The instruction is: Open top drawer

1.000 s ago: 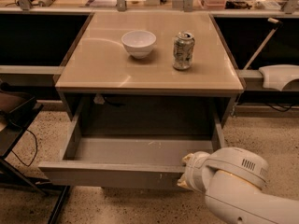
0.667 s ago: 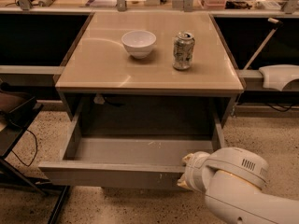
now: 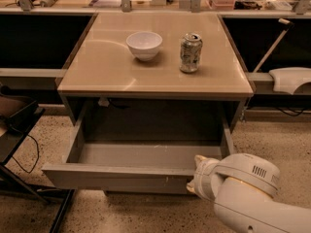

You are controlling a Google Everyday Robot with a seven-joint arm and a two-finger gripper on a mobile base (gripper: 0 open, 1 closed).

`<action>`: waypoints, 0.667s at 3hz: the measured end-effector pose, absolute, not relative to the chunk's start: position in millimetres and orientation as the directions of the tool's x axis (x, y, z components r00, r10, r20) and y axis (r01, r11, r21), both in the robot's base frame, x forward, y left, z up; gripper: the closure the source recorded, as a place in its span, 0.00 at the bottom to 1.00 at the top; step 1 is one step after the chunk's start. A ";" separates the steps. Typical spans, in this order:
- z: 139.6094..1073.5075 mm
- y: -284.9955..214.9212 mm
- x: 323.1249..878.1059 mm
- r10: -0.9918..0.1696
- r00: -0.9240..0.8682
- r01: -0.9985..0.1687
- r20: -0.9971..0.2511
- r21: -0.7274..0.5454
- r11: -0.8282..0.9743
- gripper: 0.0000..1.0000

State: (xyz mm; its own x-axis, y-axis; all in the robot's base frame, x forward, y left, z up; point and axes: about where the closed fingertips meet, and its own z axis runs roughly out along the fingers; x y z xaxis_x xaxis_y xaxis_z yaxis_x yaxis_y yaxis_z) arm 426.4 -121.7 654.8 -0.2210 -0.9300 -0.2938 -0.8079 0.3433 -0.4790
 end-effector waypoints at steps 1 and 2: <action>654.8 -121.7 426.4 -0.930 -0.221 -0.808 -0.294 -0.479 0.343 0.00; 654.8 -121.7 426.4 -0.930 -0.221 -0.808 -0.294 -0.479 0.343 0.00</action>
Offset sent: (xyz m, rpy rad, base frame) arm 0.0000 0.0000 0.0000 0.0000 0.0000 0.0000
